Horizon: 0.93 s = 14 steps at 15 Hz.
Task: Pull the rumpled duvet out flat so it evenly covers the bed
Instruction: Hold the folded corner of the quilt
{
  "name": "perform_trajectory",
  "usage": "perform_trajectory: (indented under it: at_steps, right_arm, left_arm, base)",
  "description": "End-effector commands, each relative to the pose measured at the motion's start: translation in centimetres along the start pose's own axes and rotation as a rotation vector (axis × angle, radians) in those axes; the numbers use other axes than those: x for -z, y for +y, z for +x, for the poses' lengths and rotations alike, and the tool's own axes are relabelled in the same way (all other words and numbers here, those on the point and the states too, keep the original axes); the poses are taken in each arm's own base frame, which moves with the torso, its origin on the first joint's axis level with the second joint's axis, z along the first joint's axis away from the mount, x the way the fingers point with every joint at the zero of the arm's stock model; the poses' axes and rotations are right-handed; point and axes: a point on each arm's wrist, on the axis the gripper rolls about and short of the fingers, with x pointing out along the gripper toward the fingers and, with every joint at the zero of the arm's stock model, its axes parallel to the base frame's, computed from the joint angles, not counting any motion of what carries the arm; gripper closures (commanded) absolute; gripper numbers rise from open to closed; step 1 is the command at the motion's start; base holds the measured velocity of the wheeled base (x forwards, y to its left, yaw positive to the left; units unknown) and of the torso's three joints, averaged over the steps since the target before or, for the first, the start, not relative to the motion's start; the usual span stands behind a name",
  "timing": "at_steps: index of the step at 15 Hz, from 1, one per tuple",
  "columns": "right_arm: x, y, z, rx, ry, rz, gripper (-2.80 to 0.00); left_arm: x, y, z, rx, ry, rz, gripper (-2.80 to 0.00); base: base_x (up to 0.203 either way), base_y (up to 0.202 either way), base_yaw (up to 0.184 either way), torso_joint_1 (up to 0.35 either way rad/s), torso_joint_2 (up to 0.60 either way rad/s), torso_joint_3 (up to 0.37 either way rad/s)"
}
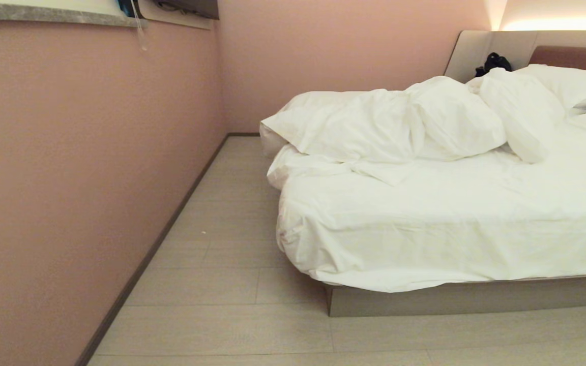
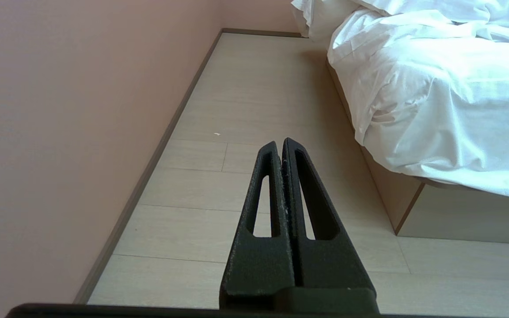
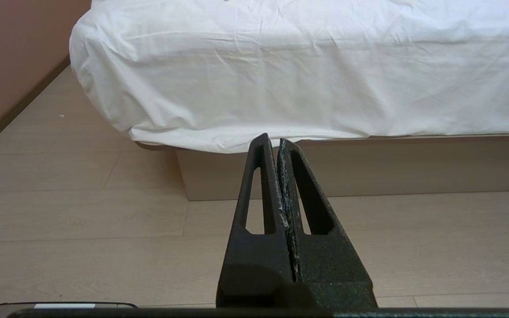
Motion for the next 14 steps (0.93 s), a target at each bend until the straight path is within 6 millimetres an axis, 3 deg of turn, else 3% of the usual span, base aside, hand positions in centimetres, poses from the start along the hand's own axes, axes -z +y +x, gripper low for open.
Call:
perform_trajectory:
  at_steps: [1, 14]
  right_arm:
    - [0.0, 0.0, 0.0, 0.0, 0.0, 0.0, 0.0]
    - [0.0, 0.0, 0.0, -0.001, 0.0, 0.0, 0.0]
  left_arm:
    - [-0.01, 0.0, 0.0, -0.001, -0.001, 0.0, 0.0]
    - [-0.02, 0.0, 0.0, -0.001, -0.002, 0.003, 0.0]
  base:
    - [0.0, 0.0, 0.0, 0.0, 0.0, 0.0]
    - [0.0, 0.0, 0.0, 0.0, 0.0, 0.0]
